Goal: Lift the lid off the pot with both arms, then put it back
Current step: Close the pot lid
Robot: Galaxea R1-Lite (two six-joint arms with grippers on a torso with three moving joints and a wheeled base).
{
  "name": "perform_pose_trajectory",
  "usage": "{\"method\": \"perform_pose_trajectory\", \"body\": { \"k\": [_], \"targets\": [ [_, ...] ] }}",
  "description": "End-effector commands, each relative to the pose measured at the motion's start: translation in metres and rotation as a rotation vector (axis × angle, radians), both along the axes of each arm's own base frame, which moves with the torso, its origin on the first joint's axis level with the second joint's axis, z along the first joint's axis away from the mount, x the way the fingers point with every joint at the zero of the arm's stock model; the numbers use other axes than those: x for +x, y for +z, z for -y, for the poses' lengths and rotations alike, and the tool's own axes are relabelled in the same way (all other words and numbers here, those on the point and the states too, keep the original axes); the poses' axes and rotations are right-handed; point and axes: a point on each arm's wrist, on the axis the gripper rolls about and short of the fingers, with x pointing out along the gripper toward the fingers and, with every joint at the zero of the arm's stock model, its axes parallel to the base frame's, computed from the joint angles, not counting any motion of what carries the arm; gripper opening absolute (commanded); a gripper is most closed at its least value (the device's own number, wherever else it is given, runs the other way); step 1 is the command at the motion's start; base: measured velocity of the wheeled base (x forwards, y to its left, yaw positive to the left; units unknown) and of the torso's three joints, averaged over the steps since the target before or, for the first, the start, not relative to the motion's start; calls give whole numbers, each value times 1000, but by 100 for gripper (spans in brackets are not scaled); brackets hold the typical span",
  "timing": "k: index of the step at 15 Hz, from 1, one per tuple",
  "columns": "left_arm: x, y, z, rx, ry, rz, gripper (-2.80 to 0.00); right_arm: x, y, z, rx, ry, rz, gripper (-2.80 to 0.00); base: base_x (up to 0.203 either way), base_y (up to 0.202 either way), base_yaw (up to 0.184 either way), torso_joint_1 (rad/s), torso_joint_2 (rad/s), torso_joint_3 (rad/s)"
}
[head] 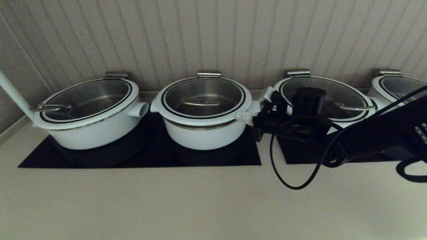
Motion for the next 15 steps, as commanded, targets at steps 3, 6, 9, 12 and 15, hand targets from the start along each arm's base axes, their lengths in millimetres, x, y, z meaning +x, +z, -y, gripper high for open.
{"method": "perform_pose_trajectory", "body": {
  "k": [3, 6, 9, 12, 15],
  "targets": [
    [0, 0, 0, 0, 1, 1, -280, 4, -9, -2, -4, 3, -5, -280, 0, 0, 0, 0, 0, 0],
    [0, 0, 0, 0, 1, 1, -280, 6, -13, -3, -4, 2, -5, -280, 0, 0, 0, 0, 0, 0],
    [0, 0, 0, 0, 1, 1, -280, 8, -17, -4, -5, 2, -10, -280, 0, 0, 0, 0, 0, 0],
    [0, 0, 0, 0, 1, 1, -280, 8, -18, -4, -6, 2, -13, -280, 0, 0, 0, 0, 0, 0],
    [0, 0, 0, 0, 0, 1, -280, 9, -19, -4, -5, 2, -10, -280, 0, 0, 0, 0, 0, 0]
  ]
}}
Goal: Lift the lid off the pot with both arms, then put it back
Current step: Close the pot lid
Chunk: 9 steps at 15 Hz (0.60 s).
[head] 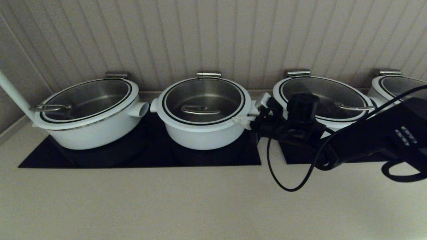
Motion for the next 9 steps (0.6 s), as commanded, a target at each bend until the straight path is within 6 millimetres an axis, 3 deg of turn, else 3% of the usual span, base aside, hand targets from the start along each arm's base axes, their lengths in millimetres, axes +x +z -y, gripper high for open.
{"method": "perform_pose_trajectory", "body": {
  "k": [1, 9],
  "targets": [
    [0, 0, 0, 0, 2, 0, -280, 0, -2, 0, -1, 4, 2, -280, 0, 0, 0, 0, 0, 0],
    [0, 0, 0, 0, 2, 0, -280, 0, 1, 0, 5, 2, 10, -280, 0, 0, 0, 0, 0, 0]
  ]
}}
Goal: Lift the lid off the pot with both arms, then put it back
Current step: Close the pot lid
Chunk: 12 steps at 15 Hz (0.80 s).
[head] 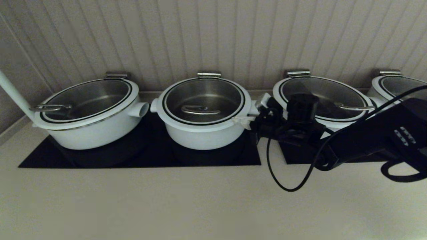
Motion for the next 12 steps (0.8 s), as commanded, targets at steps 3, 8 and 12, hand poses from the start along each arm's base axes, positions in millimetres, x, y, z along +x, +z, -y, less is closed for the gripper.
{"method": "perform_pose_trajectory", "body": {
  "k": [3, 8, 12],
  "targets": [
    [0, 0, 0, 0, 1, 1, -280, -1, 4, 1, 5, 1, 13, -280, 0, 0, 0, 0, 0, 0],
    [0, 0, 0, 0, 1, 1, -280, 1, 9, 9, 10, -17, 25, -280, 0, 0, 0, 0, 0, 0],
    [0, 0, 0, 0, 1, 1, -280, 3, 17, 20, 18, -41, 39, -280, 0, 0, 0, 0, 0, 0]
  ]
}}
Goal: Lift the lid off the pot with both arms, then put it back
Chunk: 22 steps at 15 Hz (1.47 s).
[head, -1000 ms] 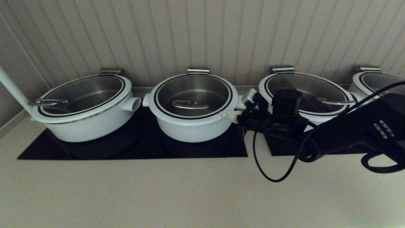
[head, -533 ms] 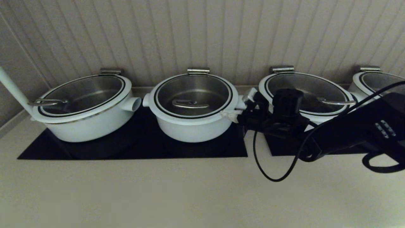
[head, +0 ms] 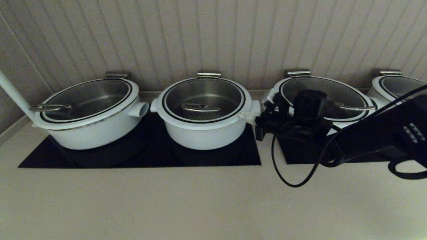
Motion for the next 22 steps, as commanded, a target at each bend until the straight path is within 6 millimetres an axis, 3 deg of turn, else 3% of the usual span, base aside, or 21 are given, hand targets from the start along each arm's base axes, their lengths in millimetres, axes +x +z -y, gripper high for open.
{"method": "perform_pose_trajectory", "body": {
  "k": [1, 7, 16, 22],
  "targets": [
    [0, 0, 0, 0, 1, 1, -280, 0, 8, 7, 7, -11, 23, -280, 0, 0, 0, 0, 0, 0],
    [0, 0, 0, 0, 1, 1, -280, -3, 4, 10, 8, -12, 25, -280, 0, 0, 0, 0, 0, 0],
    [0, 0, 0, 0, 1, 1, -280, -19, -33, 15, 3, -9, 9, -280, 0, 0, 0, 0, 0, 0],
    [0, 0, 0, 0, 1, 1, -280, -42, -18, 34, 4, -36, 13, -280, 0, 0, 0, 0, 0, 0]
  ]
}}
